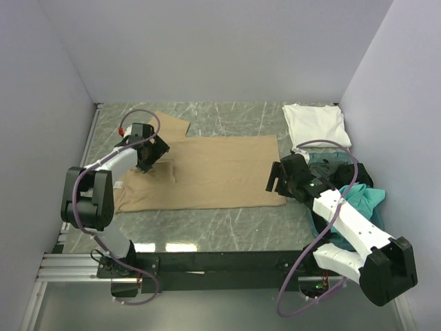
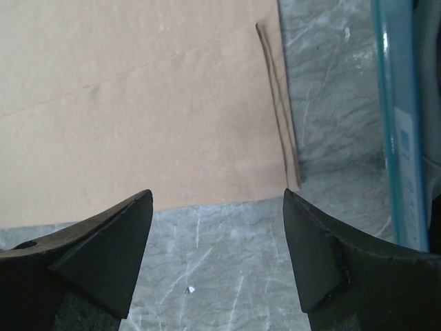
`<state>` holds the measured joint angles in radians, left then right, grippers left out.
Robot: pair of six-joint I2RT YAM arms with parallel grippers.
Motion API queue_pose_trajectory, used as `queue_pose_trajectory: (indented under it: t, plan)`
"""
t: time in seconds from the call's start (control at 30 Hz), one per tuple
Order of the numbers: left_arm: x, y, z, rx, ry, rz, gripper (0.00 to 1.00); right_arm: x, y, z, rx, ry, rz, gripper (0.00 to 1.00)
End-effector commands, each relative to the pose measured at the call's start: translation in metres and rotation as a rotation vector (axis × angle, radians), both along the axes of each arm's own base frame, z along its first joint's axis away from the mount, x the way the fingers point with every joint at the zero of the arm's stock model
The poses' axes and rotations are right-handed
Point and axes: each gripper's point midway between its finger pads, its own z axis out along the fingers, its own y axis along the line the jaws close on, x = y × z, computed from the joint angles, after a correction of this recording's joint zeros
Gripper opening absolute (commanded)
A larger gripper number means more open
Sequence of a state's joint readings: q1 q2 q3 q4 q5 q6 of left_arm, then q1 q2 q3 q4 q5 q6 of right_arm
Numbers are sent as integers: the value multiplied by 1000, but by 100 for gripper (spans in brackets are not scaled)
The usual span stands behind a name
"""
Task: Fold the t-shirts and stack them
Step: Fold the tshirt
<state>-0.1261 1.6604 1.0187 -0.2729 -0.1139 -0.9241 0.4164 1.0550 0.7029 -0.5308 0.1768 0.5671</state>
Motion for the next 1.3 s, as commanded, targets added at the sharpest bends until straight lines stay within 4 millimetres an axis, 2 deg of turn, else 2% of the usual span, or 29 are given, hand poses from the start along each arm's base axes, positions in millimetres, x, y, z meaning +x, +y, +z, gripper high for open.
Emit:
queue_pose_trajectory:
  t: [0.0, 0.1, 0.33, 0.47, 0.6, 0.63, 0.7, 0.8, 0.93, 1.0, 1.07, 1.1, 1.13, 1.2, 1.27]
  plan:
    - [17, 5, 18, 89, -22, -31, 99, 13, -7, 19, -16, -58, -24, 82]
    - [21, 6, 17, 140, 5, -35, 99, 14, -9, 20, -21, -60, -28, 82]
    - [36, 0, 39, 181, -35, -73, 100, 13, -8, 21, -16, -59, -19, 82]
    - [35, 0, 51, 187, -59, -78, 99, 10, -7, 23, -7, -61, -11, 83]
    - [24, 0, 66, 180, -98, -80, 99, 8, -4, 25, 16, -67, 5, 83]
    - [16, 1, 59, 181, -83, -82, 99, 8, -2, 26, 24, -71, 11, 83]
    - [8, 2, 64, 175, -101, -84, 99, 8, 4, 25, 50, -73, 30, 83]
    - [-17, 0, 42, 150, -60, -104, 99, 6, 7, 19, 64, -59, 39, 83]
    - [-24, -3, 25, 131, -38, -118, 99, 5, 9, 13, 70, -45, 45, 83]
    - [-21, -3, 14, 139, -13, -116, 99, 5, 8, 11, 66, -42, 44, 83]
    - [-12, -4, 14, 140, -20, -118, 99, 5, 8, 10, 61, -38, 44, 83]
    - [-8, -4, 6, 146, -5, -119, 99, 5, 7, 10, 58, -39, 46, 83]
    - [3, -5, 11, 152, -26, -121, 99, 5, 6, 9, 51, -38, 39, 83]
    - [21, -7, 8, 161, -23, -122, 99, 5, 4, 9, 44, -35, 33, 84]
    - [29, -7, 3, 174, 0, -124, 99, 6, 1, 9, 30, -34, 21, 84]
